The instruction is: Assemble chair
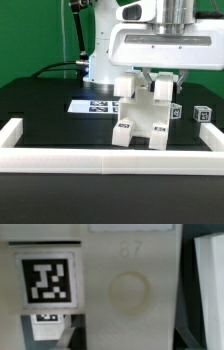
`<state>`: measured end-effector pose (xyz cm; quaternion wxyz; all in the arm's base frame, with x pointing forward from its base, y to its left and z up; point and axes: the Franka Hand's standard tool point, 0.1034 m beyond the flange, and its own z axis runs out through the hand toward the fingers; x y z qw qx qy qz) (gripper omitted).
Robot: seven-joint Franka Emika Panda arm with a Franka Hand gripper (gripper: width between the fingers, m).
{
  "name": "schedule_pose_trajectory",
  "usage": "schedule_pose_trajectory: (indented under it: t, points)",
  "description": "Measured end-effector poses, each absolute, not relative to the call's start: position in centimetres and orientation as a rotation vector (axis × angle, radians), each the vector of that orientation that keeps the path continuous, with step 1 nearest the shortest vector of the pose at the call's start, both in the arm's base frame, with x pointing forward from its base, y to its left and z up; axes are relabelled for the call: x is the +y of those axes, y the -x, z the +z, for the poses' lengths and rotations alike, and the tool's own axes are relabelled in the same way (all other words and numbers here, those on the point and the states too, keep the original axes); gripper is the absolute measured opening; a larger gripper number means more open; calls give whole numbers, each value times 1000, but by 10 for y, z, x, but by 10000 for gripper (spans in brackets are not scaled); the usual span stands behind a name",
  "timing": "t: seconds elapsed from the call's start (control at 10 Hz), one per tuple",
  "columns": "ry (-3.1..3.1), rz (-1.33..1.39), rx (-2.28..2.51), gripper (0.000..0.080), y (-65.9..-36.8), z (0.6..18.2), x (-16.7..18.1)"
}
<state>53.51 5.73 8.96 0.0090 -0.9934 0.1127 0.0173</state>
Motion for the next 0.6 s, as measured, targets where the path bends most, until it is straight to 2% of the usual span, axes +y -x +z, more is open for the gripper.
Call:
schedule_pose_trajectory:
  t: [0.6]
  points:
    - [3121,52,309,290,-535,73,49]
